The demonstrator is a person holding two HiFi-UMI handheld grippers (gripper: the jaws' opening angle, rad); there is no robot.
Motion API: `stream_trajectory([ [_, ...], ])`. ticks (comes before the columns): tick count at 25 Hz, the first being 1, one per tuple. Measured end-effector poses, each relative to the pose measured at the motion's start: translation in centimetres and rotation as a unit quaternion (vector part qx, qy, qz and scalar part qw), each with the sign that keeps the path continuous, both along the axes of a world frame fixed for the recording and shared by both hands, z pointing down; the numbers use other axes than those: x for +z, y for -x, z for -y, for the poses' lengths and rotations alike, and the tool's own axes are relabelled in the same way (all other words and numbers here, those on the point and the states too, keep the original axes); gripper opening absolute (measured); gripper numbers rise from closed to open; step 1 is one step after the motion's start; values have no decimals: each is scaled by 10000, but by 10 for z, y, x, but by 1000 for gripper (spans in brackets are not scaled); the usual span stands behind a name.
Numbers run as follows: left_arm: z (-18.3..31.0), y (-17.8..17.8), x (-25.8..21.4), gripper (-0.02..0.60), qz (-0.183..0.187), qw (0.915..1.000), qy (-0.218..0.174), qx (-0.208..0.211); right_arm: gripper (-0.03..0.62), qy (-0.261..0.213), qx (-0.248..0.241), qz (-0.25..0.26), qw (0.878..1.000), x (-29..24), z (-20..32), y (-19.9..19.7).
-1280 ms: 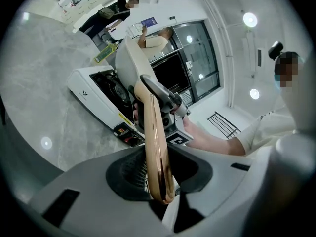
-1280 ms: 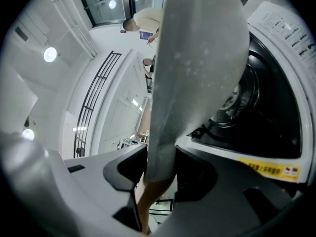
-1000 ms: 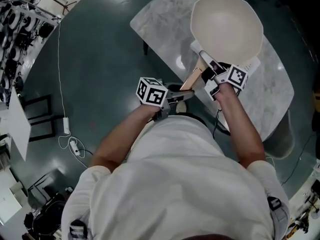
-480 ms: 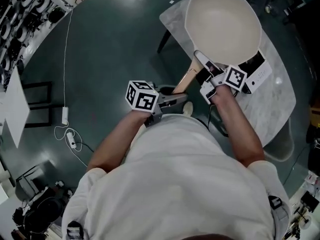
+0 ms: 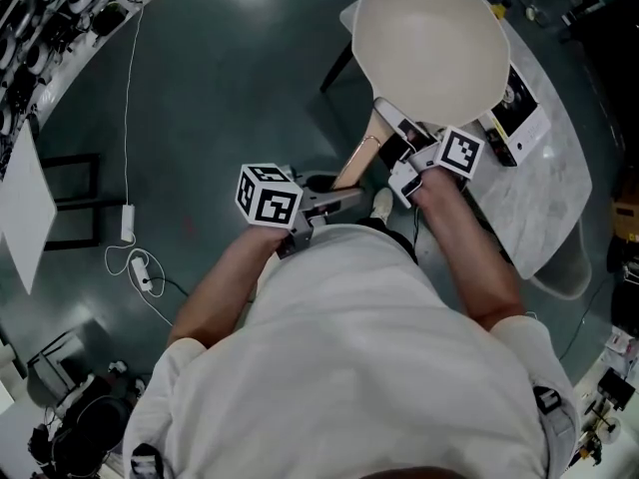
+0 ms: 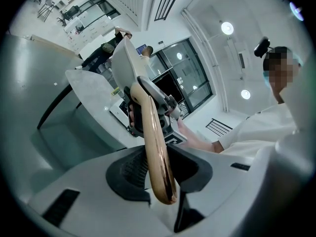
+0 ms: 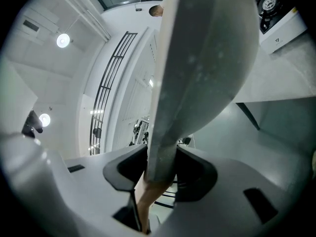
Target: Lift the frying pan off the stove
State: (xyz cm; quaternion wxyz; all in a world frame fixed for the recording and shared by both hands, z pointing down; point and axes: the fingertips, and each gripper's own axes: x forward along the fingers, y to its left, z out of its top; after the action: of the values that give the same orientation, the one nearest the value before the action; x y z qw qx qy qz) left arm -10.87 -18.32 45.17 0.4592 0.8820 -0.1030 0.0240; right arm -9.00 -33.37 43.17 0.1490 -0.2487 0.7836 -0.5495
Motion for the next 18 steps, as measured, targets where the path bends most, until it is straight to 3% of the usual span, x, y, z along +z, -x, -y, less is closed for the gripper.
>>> stream_trajectory([
  [18, -19, 17, -3, 123, -113, 9998, -20, 189, 170, -38, 134, -51, 9999, -4, -19, 14],
])
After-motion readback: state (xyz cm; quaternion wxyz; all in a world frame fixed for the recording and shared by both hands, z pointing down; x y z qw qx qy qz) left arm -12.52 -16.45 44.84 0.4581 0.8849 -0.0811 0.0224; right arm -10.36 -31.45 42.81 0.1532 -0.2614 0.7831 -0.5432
